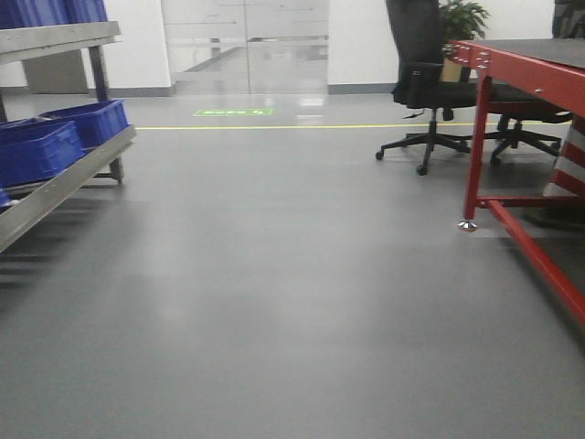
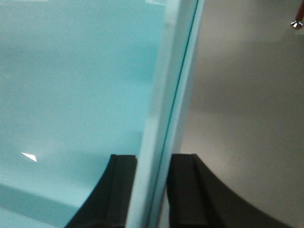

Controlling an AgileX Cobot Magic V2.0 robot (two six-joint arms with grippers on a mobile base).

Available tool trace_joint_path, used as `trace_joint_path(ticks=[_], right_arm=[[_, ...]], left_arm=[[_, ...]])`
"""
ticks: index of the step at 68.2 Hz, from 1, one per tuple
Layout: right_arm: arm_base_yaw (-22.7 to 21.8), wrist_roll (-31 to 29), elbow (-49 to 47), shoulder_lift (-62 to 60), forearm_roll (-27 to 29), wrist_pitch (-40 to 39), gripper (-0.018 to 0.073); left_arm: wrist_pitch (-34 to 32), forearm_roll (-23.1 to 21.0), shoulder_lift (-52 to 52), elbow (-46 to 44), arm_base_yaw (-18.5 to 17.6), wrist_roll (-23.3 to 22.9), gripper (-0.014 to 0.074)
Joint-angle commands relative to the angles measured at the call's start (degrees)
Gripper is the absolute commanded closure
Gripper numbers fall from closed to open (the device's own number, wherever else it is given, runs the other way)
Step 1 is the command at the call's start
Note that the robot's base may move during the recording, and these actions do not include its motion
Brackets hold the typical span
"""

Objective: Move two blue bins to right shelf middle
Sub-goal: 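Drive the base across the room holding the cyan bin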

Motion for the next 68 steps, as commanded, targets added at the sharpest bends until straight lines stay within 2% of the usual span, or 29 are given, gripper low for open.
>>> trace_joint_path(ticks=[1, 68], right_arm=[[-0.1, -0.8, -0.9, -1.0, -0.5, -5.2, 0.0711], [-0.1, -0.8, -0.9, -1.0, -0.5, -5.3, 0.0711]], left_arm=[[-3.7, -1.3, -1.4, -0.9, 0.1, 0.5, 0.0707], [-3.7, -1.3, -1.4, -0.9, 0.1, 0.5, 0.0707]])
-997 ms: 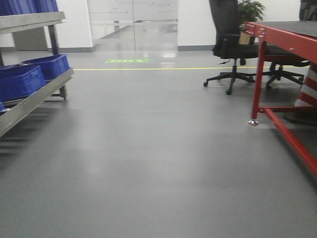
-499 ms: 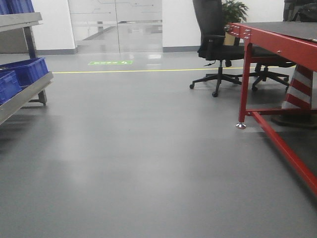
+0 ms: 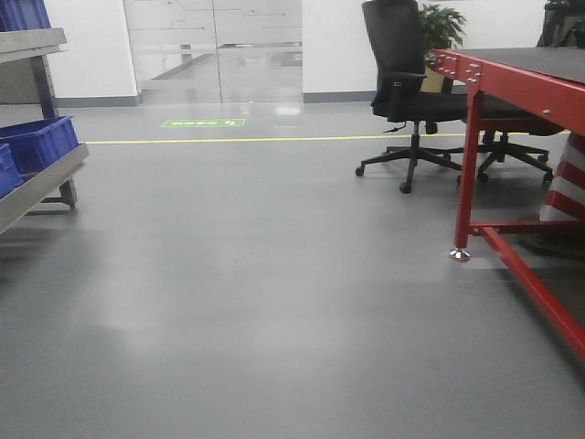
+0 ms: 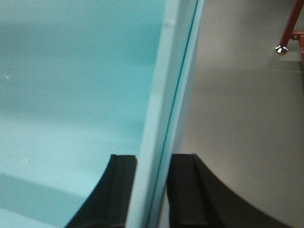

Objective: Move two blue bins to right shelf middle
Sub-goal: 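Drive the base across the room holding the cyan bin, then turn the base back toward the blue-bin shelf rack holding the cyan bin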

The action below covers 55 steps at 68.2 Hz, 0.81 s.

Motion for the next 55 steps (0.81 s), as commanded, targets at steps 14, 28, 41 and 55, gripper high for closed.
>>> trace_joint_path(ticks=[14, 28, 41, 55], right_arm=[[-0.1, -0.8, -0.9, -1.0, -0.5, -5.3, 0.0711], [-0.1, -0.8, -0.9, -1.0, -0.5, -5.3, 0.0711], [-0.1, -0.8, -0.9, -1.0, -0.5, -5.3, 0.0711], [-0.1, -0.8, -0.9, -1.0, -0.5, -5.3, 0.0711]], left_arm=[[-3.7, -1.3, -1.4, -0.9, 0.1, 0.5, 0.0707], [-3.7, -1.3, -1.4, -0.9, 0.1, 0.5, 0.0707], [-3.7, -1.3, -1.4, -0.9, 0.1, 0.5, 0.0707], [-3.7, -1.2, -1.4, -0.9, 0.1, 0.5, 0.0707]])
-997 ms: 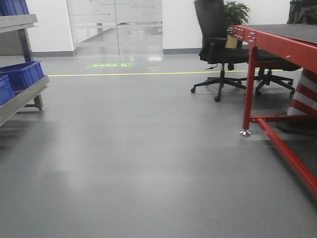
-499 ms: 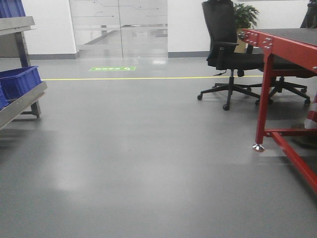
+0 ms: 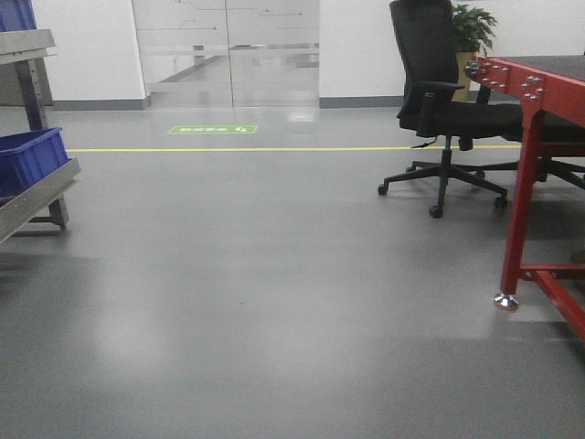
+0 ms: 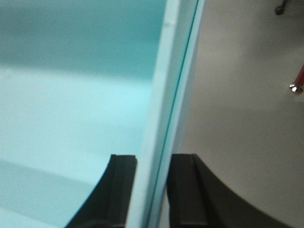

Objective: Move two blue bins to right shelf middle
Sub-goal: 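Turn the base back toward the blue-bin shelf rack holding the cyan bin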

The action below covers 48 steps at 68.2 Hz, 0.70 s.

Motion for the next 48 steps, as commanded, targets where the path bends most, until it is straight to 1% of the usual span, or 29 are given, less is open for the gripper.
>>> trace_joint_path(ticks=[1, 19, 48], right_arm=[[-0.1, -0.8, -0.9, -1.0, -0.5, -5.2, 0.0711], [-0.1, -0.8, -0.9, -1.0, -0.5, -5.3, 0.0711], [-0.1, -0.8, -0.9, -1.0, -0.5, -6.0, 0.0711]], left_arm=[[-3.7, -1.2, -1.4, -0.9, 0.1, 0.5, 0.0707], [-3.7, -1.2, -1.4, -0.9, 0.1, 0.5, 0.0707], [-3.7, 1.0, -1.4, -0.9, 0.1, 0.5, 0.0707]])
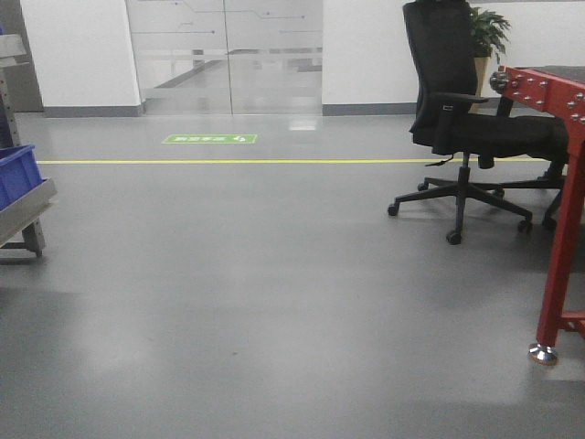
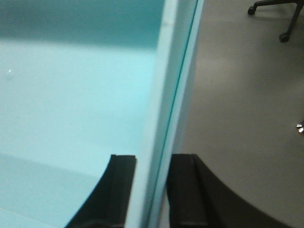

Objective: Move two blue bins to right shelf middle
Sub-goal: 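Turn the base back toward the blue-bin shelf rack holding the cyan bin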

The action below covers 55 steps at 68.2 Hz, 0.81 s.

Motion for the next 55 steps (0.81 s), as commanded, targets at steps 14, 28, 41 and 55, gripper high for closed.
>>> trace_joint_path(ticks=[14, 28, 41, 55], right_arm=[[-0.1, -0.8, -0.9, -1.0, -0.5, -5.3, 0.0711], [-0.1, -0.8, -0.9, -1.0, -0.5, -5.3, 0.0711], [-0.1, -0.8, -0.9, -1.0, -0.5, -5.3, 0.0711], [-0.1, -0.8, -0.9, -1.0, -0.5, -5.3, 0.0711]], left_arm=[[-3.7, 0.1, -1.4, -0.9, 0.1, 0.5, 0.0707], [-3.7, 0.3, -1.4, -0.9, 0.1, 0.5, 0.0707], [-3.7, 0.3, -1.4, -0.9, 0.1, 0.5, 0.0707], [-3.7, 0.3, -1.4, -0.9, 0.1, 0.5, 0.0707]])
